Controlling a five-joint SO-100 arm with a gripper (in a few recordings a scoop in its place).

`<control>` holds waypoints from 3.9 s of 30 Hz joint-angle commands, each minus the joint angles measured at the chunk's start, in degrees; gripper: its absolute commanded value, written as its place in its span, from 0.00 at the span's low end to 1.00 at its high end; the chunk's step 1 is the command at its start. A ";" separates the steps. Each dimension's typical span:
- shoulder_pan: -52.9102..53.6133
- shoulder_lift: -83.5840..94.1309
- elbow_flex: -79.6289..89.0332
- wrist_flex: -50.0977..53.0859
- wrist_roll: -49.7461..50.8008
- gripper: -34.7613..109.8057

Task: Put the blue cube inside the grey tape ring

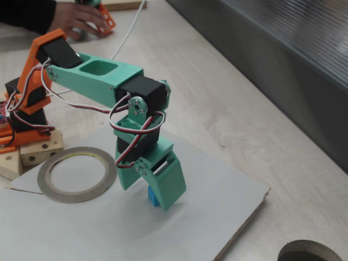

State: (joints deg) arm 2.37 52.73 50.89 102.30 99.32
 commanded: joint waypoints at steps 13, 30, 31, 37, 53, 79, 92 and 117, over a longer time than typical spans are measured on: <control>0.62 1.14 -0.53 -6.24 0.09 0.45; 0.62 1.49 -0.53 -6.24 0.09 0.42; 0.62 1.49 -0.53 -6.24 0.09 0.42; 0.62 1.41 -0.53 -6.33 0.09 0.42; 0.62 1.23 -0.53 -6.33 0.09 0.41; 0.70 1.67 0.26 -15.29 0.44 0.27; 1.32 25.93 21.36 -15.29 0.26 0.27; 15.64 52.12 54.67 -15.29 0.62 0.27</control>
State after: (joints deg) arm 17.58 99.32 101.25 87.45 99.05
